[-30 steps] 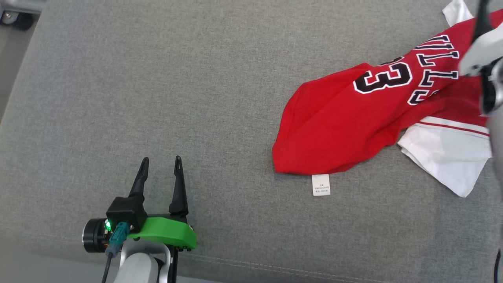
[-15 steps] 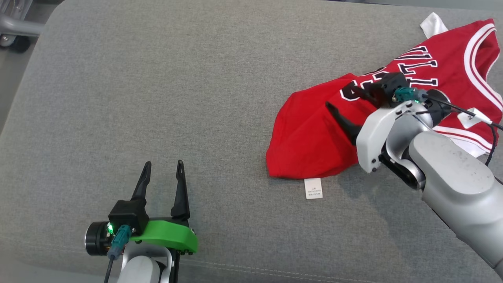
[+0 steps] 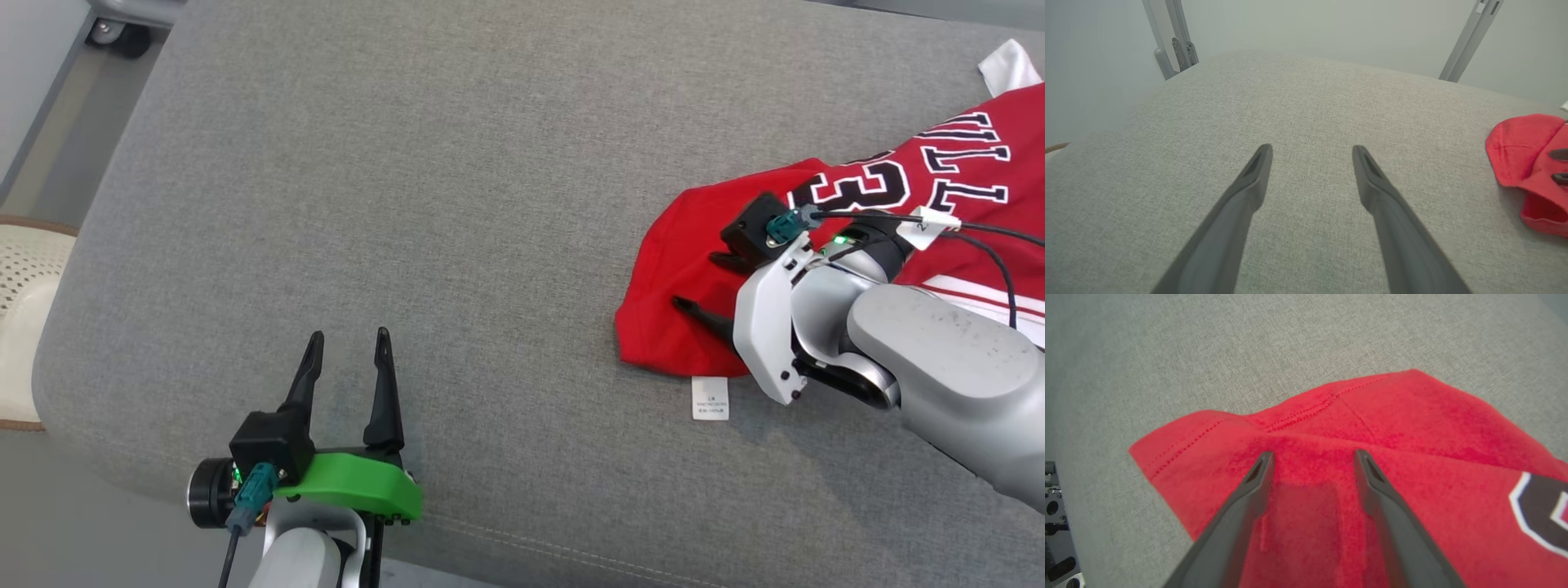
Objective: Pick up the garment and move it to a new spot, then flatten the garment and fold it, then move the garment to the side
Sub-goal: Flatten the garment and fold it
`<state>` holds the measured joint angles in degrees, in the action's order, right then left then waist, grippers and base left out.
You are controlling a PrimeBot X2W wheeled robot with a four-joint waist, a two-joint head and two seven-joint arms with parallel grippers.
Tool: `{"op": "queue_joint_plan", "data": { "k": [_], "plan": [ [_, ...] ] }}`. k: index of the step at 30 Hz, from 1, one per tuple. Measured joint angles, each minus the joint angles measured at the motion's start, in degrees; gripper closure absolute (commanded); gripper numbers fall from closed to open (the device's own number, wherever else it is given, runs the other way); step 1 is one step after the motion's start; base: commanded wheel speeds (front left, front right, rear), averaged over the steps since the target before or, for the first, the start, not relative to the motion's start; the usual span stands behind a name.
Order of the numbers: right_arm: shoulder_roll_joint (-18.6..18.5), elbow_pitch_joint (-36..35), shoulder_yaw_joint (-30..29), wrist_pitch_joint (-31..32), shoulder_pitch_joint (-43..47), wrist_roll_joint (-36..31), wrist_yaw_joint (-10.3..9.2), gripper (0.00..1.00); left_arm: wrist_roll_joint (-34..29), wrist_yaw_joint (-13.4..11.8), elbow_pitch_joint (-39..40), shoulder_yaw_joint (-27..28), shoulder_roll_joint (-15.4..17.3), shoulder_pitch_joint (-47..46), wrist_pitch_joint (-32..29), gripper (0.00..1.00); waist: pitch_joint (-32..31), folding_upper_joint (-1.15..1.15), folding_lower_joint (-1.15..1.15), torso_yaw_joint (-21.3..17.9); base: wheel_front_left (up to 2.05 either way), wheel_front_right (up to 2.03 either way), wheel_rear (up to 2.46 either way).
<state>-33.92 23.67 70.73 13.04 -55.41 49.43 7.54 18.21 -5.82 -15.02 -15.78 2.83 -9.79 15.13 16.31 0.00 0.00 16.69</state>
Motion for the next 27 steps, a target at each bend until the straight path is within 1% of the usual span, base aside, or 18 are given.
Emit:
{"op": "queue_joint_plan", "data": {
  "k": [5, 6, 7, 8, 9, 11, 15, 17, 22, 27],
  "plan": [
    [1.4, 2.6, 2.2, 2.5, -1.4, 0.5, 0.0, 0.0, 0.6, -0.3, 0.2, -0.8, 0.0, -0.2, 0.0, 0.0, 0.6, 0.0, 0.0, 1.7, 0.0, 0.0, 0.0],
    [1.6, 3.2, 2.3, 2.7, -1.4, 0.4, 0.0, 0.25, 0.8, -0.3, 0.3, -0.9, 0.0, -0.2, 0.0, 0.0, 0.7, 0.0, 0.0, 2.0, 0.0, 0.0, 0.0],
    [1.8, 3.7, 2.4, 2.7, -1.4, 0.4, -0.01, 0.6, 0.9, -0.5, 0.3, -1.0, 0.0, -0.2, 0.0, 0.0, 0.8, 0.0, 0.0, 2.3, 0.0, 0.0, 0.0],
    [1.9, 4.1, 2.4, 2.6, -1.5, 0.4, -0.01, 0.74, 0.9, -0.6, 0.4, -1.0, 0.0, -0.2, 0.0, 0.0, 0.9, 0.0, 0.0, 2.5, 0.0, 0.0, 0.0],
    [2.0, 4.6, 2.4, 2.4, -1.5, 0.4, -0.01, 1.0, 0.9, -0.7, 0.4, -1.0, 0.0, -0.2, 0.0, 0.0, 1.0, 0.0, 0.0, 2.7, 0.0, 0.0, 0.0],
    [2.3, 5.5, 2.5, 1.0, -1.7, 0.3, 0.0, 1.0, 1.0, -0.7, 0.4, -1.0, 0.0, -0.2, 0.0, 0.0, 1.1, 0.0, 0.0, 2.9, 0.0, 0.0, 0.0],
    [2.7, 8.0, 2.6, -3.9, -3.4, 0.5, 0.0, 1.0, 1.0, -0.9, 0.5, -0.8, 0.0, -0.2, 0.0, 0.0, 1.2, 0.0, 0.0, 2.6, 0.0, 0.0, 0.0],
    [3.1, 9.5, 2.2, -6.1, -4.8, 1.7, 0.0, 1.0, 1.0, -0.9, 0.6, -0.8, 0.0, -0.2, 0.0, 0.0, 1.2, 0.0, 0.0, 2.4, 0.0, 0.0, 0.0],
    [3.9, 13.0, 1.7, -8.9, -7.4, 3.9, 0.0, 1.0, 1.0, -0.9, 0.6, -1.1, 0.0, -0.2, 0.0, 0.0, 1.2, 0.0, 0.0, 2.0, 0.0, 0.0, 0.0],
    [4.9, 19.2, 1.6, -11.8, -8.8, 4.4, 0.0, 1.0, 1.0, -0.9, 0.3, -1.5, 0.0, -0.2, 0.0, 0.0, 1.2, 0.0, 0.0, 2.3, 0.0, 0.0, 0.0]
  ]
}}
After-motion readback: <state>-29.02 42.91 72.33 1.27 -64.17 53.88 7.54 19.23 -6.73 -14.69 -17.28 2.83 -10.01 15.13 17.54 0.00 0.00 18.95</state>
